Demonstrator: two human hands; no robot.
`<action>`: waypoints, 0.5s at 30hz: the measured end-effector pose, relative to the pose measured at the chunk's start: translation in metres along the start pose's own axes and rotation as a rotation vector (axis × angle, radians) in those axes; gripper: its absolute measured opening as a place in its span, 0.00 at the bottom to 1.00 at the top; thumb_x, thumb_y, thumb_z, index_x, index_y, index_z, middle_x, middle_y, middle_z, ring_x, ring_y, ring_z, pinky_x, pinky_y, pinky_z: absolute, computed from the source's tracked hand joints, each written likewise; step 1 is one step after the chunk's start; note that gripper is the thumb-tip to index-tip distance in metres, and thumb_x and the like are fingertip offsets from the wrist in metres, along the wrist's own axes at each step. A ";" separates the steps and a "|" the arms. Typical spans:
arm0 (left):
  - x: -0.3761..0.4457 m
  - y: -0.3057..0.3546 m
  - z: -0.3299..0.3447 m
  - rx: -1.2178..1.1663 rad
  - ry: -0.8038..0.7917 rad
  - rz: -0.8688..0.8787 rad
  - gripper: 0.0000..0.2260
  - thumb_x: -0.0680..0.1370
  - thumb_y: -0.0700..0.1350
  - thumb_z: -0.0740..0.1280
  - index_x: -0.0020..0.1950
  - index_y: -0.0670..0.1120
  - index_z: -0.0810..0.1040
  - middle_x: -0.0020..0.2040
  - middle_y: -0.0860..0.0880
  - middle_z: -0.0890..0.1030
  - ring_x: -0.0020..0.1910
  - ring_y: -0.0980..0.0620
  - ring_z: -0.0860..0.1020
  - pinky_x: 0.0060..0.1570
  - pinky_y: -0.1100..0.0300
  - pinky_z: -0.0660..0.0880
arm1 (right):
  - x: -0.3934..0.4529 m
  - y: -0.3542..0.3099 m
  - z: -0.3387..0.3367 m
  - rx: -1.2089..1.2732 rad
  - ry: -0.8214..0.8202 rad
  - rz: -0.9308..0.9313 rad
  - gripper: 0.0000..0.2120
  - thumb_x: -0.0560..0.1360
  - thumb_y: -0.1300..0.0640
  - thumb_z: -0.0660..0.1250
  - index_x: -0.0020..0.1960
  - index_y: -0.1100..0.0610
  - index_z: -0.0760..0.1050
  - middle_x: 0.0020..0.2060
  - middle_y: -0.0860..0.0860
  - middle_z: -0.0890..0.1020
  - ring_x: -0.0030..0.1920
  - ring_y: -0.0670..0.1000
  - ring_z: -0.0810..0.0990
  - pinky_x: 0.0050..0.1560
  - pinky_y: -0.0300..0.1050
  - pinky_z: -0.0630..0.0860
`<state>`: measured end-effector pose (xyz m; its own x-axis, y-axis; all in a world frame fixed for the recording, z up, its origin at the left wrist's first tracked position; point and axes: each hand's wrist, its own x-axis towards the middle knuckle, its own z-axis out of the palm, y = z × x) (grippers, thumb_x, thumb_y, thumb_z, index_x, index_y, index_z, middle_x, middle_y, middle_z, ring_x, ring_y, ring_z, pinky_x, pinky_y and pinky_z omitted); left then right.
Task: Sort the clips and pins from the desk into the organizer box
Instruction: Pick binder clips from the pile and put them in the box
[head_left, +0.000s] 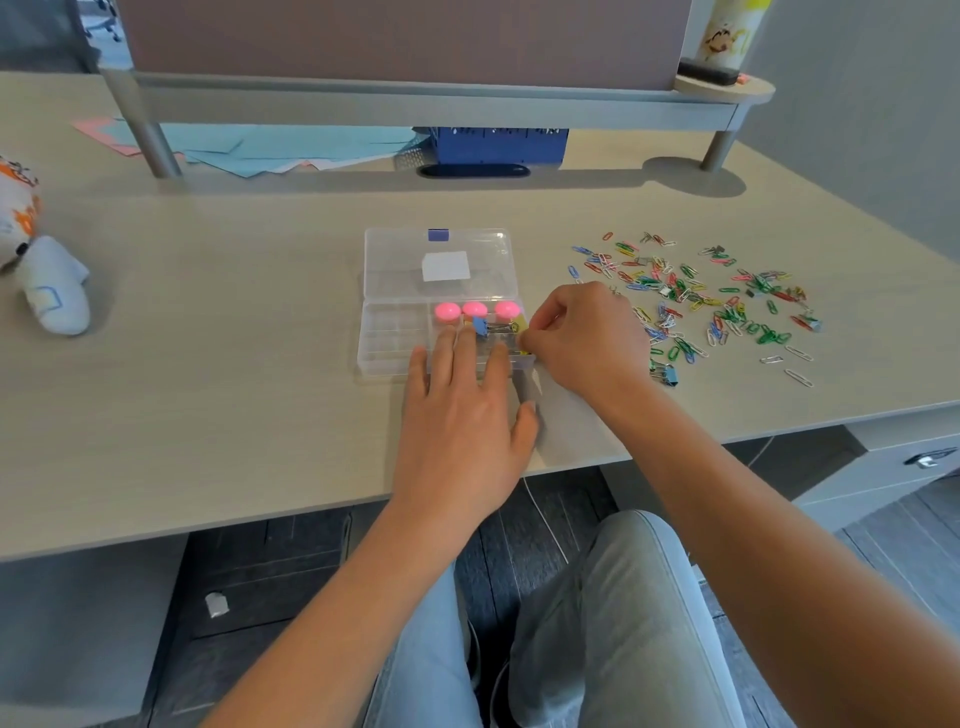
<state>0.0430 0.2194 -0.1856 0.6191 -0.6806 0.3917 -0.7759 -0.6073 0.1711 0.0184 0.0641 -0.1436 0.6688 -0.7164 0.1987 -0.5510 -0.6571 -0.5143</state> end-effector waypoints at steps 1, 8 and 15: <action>0.000 0.000 0.000 -0.002 -0.001 -0.001 0.27 0.79 0.57 0.55 0.74 0.44 0.68 0.75 0.39 0.66 0.77 0.40 0.59 0.74 0.40 0.57 | 0.001 0.000 -0.001 -0.013 -0.019 -0.002 0.05 0.68 0.50 0.75 0.42 0.47 0.80 0.41 0.45 0.82 0.43 0.50 0.81 0.38 0.43 0.76; 0.000 -0.002 0.002 -0.014 0.000 0.004 0.28 0.79 0.57 0.55 0.75 0.44 0.68 0.76 0.39 0.64 0.78 0.40 0.57 0.75 0.40 0.56 | 0.011 -0.008 0.000 -0.135 -0.063 0.049 0.07 0.67 0.52 0.74 0.43 0.50 0.81 0.40 0.49 0.83 0.42 0.54 0.82 0.40 0.45 0.78; 0.000 -0.002 0.002 -0.009 0.003 0.001 0.28 0.79 0.58 0.54 0.75 0.44 0.67 0.76 0.39 0.64 0.78 0.40 0.57 0.75 0.40 0.56 | 0.006 -0.011 -0.008 -0.146 -0.083 0.034 0.06 0.69 0.51 0.73 0.43 0.51 0.81 0.36 0.50 0.83 0.39 0.54 0.83 0.42 0.46 0.80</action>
<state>0.0449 0.2197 -0.1877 0.6182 -0.6801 0.3941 -0.7775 -0.6028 0.1793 0.0247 0.0651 -0.1297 0.6846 -0.7205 0.1103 -0.6362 -0.6645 -0.3920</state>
